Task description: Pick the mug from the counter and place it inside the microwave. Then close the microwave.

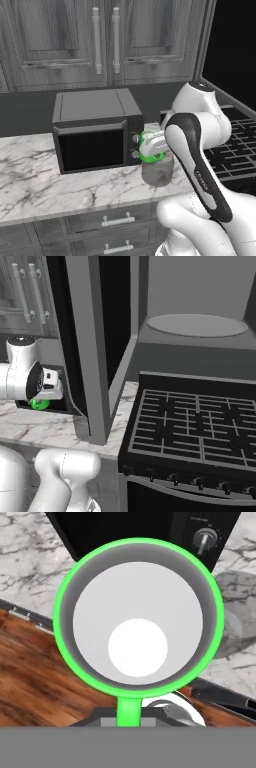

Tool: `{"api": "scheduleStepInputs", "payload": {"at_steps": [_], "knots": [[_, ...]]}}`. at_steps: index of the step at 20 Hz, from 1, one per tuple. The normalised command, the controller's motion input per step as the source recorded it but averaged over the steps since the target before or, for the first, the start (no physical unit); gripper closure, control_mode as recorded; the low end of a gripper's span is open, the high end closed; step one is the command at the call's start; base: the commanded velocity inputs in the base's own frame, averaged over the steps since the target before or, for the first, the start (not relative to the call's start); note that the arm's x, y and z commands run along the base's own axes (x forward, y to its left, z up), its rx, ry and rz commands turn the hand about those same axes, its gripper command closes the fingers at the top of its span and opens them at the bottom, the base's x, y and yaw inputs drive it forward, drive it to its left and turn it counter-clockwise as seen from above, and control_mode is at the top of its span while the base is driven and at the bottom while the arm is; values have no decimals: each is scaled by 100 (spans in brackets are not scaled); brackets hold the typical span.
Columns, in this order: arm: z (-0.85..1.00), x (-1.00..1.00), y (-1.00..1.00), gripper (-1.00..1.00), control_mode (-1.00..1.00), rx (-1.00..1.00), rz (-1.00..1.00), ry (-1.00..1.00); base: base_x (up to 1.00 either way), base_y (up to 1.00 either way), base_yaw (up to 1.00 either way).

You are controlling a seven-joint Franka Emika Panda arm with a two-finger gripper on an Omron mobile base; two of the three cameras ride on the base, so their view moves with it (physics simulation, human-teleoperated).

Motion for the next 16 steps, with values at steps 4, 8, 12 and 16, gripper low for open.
{"api": "scheduleStepInputs", "payload": {"at_steps": [4,8,12,16], "knots": [[24,-18,-8,100,-100,-14,9,-9,0,0,0],[24,-7,0,100,-100,-12,0,0,0,0,0],[30,-3,0,100,-100,-1,-10,0,0,0,0],[33,-15,0,100,-100,0,-14,-4,0,0,0]]}}
